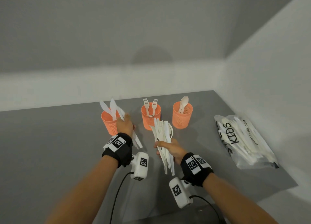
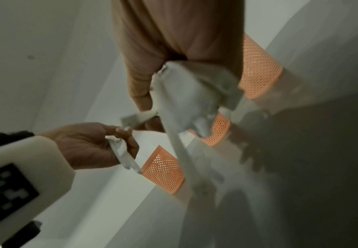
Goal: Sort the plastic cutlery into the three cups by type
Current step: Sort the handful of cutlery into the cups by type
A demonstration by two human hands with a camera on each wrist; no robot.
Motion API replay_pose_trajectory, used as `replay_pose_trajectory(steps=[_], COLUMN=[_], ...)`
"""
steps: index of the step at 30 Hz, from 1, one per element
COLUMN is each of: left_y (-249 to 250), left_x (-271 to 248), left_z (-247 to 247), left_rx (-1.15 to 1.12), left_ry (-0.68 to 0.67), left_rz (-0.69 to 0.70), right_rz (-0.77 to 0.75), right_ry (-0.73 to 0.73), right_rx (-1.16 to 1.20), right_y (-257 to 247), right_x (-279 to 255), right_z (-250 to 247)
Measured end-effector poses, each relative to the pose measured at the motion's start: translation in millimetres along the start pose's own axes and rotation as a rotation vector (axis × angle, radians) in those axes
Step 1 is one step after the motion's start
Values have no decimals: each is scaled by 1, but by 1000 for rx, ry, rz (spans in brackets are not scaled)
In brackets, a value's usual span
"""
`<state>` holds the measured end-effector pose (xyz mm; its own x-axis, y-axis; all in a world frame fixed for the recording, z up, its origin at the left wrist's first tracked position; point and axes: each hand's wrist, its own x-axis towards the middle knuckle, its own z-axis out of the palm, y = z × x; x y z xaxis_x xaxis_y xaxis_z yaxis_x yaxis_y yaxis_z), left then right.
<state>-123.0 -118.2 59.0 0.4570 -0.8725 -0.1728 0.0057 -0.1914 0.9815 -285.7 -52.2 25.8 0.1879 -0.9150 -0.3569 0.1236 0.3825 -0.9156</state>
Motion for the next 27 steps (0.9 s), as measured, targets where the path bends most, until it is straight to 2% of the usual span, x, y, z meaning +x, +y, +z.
replay_pose_trajectory(steps=[3,7,10,17,23,27], left_y=[-7,-7,-6,1,6,0], left_x=[-11,-34,-41,-33,-27,-34], left_z=[4,13,21,27,24,26], left_rx=[-17,44,136,272,152,206], left_ry=[-185,-370,-352,-259,-131,-176], left_rz=[-119,-13,80,105,201,234], right_rz=[-24,-26,-15,-19,-20,-52], right_ry=[10,35,21,-24,-50,-30], right_rx=[-21,-4,-14,-41,-96,-123], right_y=[-1,-4,-4,-4,-4,-5], right_x=[3,4,4,0,-1,4], right_z=[0,4,7,4,5,11])
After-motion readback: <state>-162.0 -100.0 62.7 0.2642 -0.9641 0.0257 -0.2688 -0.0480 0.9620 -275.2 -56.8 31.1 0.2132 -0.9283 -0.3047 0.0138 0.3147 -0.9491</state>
